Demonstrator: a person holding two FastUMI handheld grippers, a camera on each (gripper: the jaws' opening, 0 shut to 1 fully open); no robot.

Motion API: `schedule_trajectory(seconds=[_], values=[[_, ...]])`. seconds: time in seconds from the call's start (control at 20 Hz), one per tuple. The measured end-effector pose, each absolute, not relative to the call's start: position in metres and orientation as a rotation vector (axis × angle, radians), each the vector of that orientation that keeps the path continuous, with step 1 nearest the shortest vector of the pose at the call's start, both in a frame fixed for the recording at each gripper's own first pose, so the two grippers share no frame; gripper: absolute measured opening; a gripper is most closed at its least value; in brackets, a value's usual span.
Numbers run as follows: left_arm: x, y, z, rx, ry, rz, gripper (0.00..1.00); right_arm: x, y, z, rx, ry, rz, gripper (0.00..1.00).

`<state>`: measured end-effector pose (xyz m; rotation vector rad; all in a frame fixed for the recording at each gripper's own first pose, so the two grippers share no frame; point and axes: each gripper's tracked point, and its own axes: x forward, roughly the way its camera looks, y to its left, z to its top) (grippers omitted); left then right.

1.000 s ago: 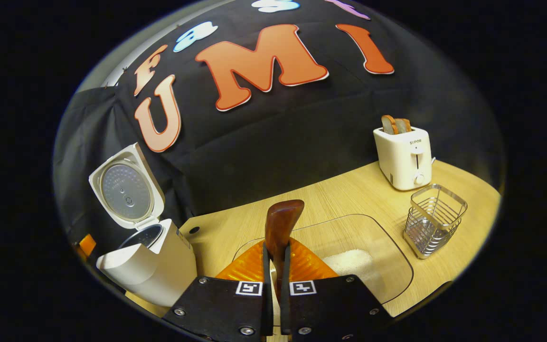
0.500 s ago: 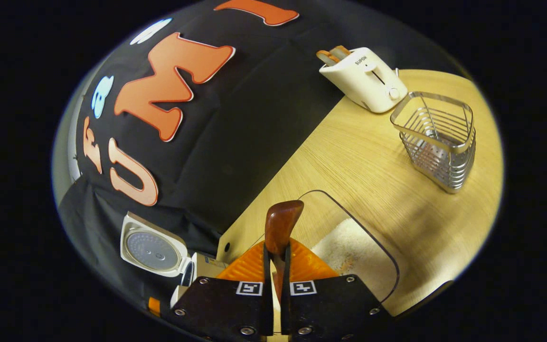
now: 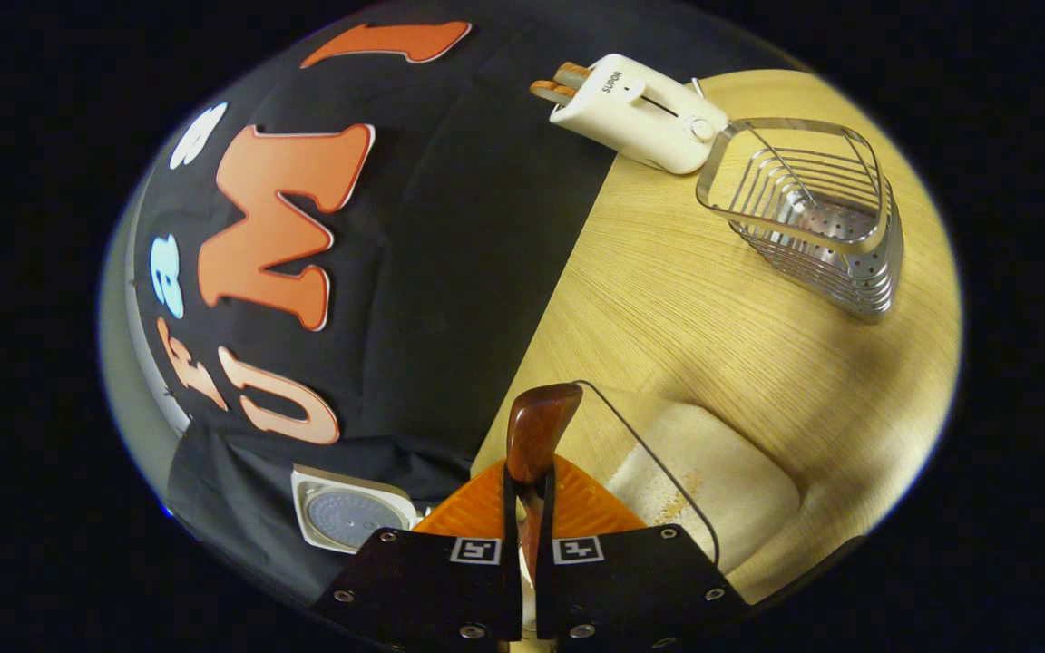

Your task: Close the left gripper, press the button to open the rice cooker; take a wooden spoon from the chopstick holder with the right hand, scoop a spoonful of rice and pour it into the rice cooker, then put the wooden spoon back into the chopstick holder.

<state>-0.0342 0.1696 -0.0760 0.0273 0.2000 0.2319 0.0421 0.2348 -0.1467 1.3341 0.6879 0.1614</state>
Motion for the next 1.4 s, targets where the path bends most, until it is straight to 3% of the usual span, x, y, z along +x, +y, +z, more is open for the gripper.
schedule_trajectory(seconds=[0.4, 0.45, 0.55, 0.75, 1.4], values=[[-0.033, 0.160, -0.071, 0.014, 0.186, 0.218, 0.82, 0.052, 0.198, -0.101, 1.572, 0.587, 0.225, 0.06], [-0.032, 0.159, -0.071, 0.013, 0.187, 0.217, 0.77, 0.053, 0.195, -0.097, 1.601, 0.578, 0.229, 0.06], [-0.033, 0.157, -0.070, 0.008, 0.186, 0.216, 0.82, 0.055, 0.193, -0.091, 1.657, 0.571, 0.234, 0.06], [-0.034, 0.157, -0.072, 0.003, 0.190, 0.214, 0.82, 0.053, 0.206, -0.079, 1.787, 0.608, 0.301, 0.06], [-0.051, 0.181, -0.072, 0.002, 0.183, 0.258, 0.79, 0.068, 0.273, -0.018, 1.719, 0.608, 0.433, 0.06]])
